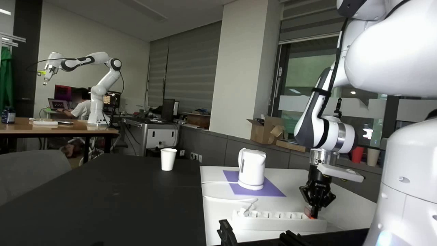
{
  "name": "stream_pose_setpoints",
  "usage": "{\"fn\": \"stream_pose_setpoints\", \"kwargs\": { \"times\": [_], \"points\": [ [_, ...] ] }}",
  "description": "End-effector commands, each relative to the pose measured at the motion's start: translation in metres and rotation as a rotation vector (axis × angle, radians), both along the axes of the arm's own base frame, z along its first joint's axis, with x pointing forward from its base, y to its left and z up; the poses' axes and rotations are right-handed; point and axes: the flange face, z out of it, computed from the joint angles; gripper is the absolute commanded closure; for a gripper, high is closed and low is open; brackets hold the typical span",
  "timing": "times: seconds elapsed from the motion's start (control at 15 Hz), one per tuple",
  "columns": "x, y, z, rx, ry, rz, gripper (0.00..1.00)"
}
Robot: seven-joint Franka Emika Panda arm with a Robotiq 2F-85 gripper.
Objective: Press the main switch on the adapter cord
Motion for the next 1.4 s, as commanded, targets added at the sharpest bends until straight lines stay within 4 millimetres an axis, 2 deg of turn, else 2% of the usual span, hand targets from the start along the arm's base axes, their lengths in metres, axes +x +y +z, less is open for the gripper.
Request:
{"fn": "stream_pose_setpoints", "kwargs": {
  "times": [0.0, 0.4, 0.93, 1.33],
  "points": [
    [0.012, -0.021, -0.035, 0.072, 0.088, -0.006, 1.0],
    [0.028, -0.025, -0.042, 0.135, 0.207, -0.031, 1.0],
    [0.032, -0.021, -0.003, 0.236, 0.173, -0.037, 1.0],
    [0.031, -0.018, 0.024, 0.223, 0.165, -0.06, 1.0]
  ]
}}
